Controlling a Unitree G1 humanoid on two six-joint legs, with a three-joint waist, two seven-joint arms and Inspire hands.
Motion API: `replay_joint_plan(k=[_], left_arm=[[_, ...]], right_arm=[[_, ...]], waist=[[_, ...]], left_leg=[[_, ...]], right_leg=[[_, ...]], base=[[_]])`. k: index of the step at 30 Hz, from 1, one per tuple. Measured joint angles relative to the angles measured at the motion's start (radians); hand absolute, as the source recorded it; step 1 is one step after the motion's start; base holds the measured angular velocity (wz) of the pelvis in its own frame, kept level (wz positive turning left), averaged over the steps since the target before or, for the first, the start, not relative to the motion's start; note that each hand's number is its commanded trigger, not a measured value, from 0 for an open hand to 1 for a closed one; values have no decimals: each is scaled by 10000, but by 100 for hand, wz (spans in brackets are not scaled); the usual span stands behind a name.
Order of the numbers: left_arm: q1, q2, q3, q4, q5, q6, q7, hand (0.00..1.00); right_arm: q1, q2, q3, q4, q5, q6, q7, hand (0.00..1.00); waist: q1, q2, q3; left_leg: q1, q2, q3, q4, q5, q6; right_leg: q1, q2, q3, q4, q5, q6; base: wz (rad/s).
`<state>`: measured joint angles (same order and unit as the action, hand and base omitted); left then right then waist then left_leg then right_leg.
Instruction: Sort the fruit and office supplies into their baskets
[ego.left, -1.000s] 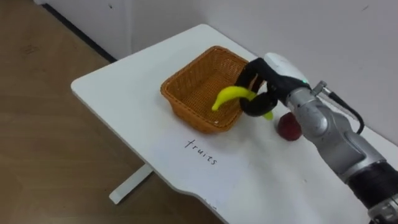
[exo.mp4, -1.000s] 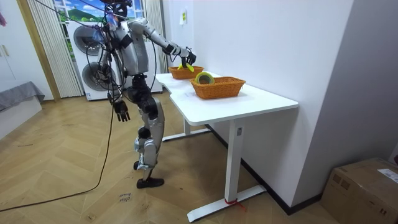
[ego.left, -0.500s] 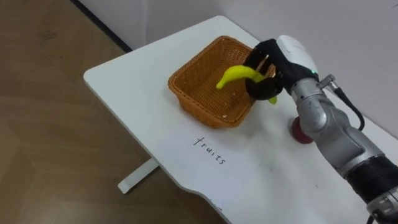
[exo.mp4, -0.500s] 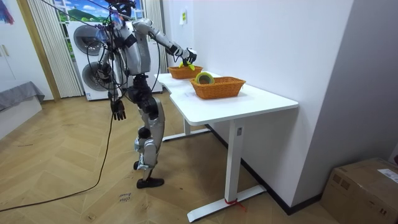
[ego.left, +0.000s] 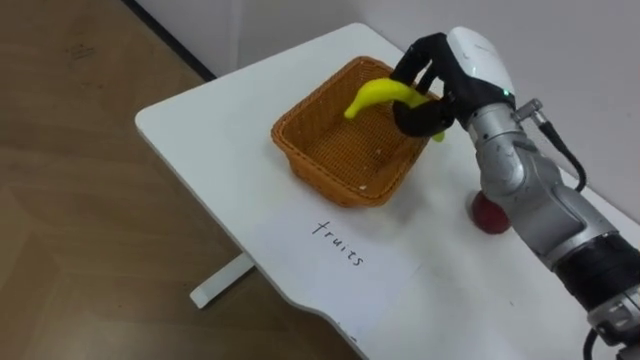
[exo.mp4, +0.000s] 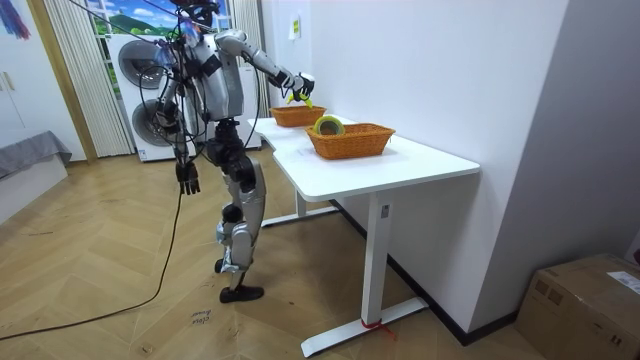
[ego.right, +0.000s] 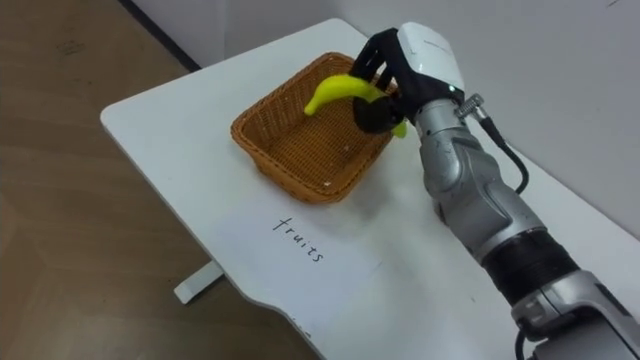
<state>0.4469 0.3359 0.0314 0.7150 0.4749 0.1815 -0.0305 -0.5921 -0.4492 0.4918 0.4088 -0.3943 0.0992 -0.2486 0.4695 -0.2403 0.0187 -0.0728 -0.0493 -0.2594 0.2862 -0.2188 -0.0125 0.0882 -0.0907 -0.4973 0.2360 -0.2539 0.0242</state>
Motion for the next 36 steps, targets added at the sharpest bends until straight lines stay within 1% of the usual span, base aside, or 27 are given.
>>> replay_joint_plan(k=[3, 4, 7, 8, 10, 13, 14, 15, 16, 21, 25, 27, 32, 36], left_arm=[[1, 0, 8, 11, -1, 3, -5, 0], [4, -2, 9, 36, 0, 3, -5, 0], [15, -7, 12, 108, -7, 13, -11, 0], [15, -8, 12, 107, -7, 15, -13, 0], [14, -9, 25, 62, 2, 17, -46, 0], [15, -9, 46, 19, 12, 20, -202, 0], [17, -9, 41, 23, 90, 23, -231, 0], [16, -10, 43, 22, 96, 27, -233, 0], [15, -12, 43, 22, 98, 26, -232, 0], [17, -6, 32, 6, 89, 62, -219, 0], [14, -3, 17, 14, 90, 109, -211, 0], [-12, 0, 17, 20, 85, 112, -212, 0], [-115, 76, 7, 20, 86, 81, -203, 0], [-210, 87, 0, 28, 85, 82, -222, 0]], right_arm=[[0, -7, 44, -20, -595, 38, 0, 100], [3, -15, 112, -76, -799, 67, 1, 100], [2, -99, 411, -410, -916, 131, 36, 100], [2, -99, 425, -499, -916, 133, 62, 100], [2, -121, 487, -1032, -1150, 258, 239, 100], [3, -130, 593, -1518, -1324, 270, 352, 99], [3, -130, 698, -1750, -1334, 305, 409, 68], [4, -127, 793, -1909, -1340, 321, 463, 55], [4, -124, 848, -1957, -1485, 273, 551, 0], [4, -125, 1396, -1758, -1659, 338, 967, 0], [4, -124, 1913, -1387, -1658, 343, 1265, 0], [4, -124, 1932, -1328, -1649, 332, 1421, 0], [3, -124, 1932, -1015, -1635, 320, 1437, 0], [4, -126, 1931, -1011, -1563, 280, 1461, 0]], waist=[[14, -73, -32], [12, -88, -20], [5, -108, -22], [5, -107, -21], [11, -115, -26], [11, -114, -26], [19, -114, -25], [27, -115, -24], [57, -109, -20], [317, -111, -18], [491, -162, 13], [525, -188, 29], [554, -274, 84], [533, -276, 92]], left_leg=[[48, 1, -7, -10, 2, -2], [110, 1, -12, -30, 2, -2], [268, 3, -12, -130, 9, -11], [295, 6, -12, -131, 9, -11], [324, 19, -9, -135, 8, -13], [324, 17, -4, -135, 8, -14], [325, 16, 5, -135, 8, -13], [323, 16, 5, -136, 8, -13], [318, 16, 5, -138, 8, -13], [317, 27, 14, -157, 7, -13], [297, 25, 1, -170, 7, -13], [288, 24, -10, -169, 6, -13], [280, 20, -26, -152, 5, -14], [271, 33, 45, -149, 3, -14]], right_leg=[[35, 1, 1, -1, 0, 0], [93, 2, 1, -13, 0, 0], [276, 29, -10, -153, 18, 9], [305, 32, -16, -158, 18, 9], [336, 49, -13, -159, 18, 10], [337, 49, -1, -160, 18, 10], [337, 46, 1, -160, 19, 11], [333, 46, 2, -160, 20, 11], [325, 46, 5, -160, 20, 11], [300, 45, 12, -159, 21, 10], [284, 44, -3, -160, 21, 10], [280, 45, -14, -167, 21, 10], [296, 51, -29, -180, 22, 11], [242, 46, 18, -181, 34, -3]], base=[[0], [0], [0], [0], [0], [0], [0], [0], [0], [-1], [0], [2], [0], [-5]])
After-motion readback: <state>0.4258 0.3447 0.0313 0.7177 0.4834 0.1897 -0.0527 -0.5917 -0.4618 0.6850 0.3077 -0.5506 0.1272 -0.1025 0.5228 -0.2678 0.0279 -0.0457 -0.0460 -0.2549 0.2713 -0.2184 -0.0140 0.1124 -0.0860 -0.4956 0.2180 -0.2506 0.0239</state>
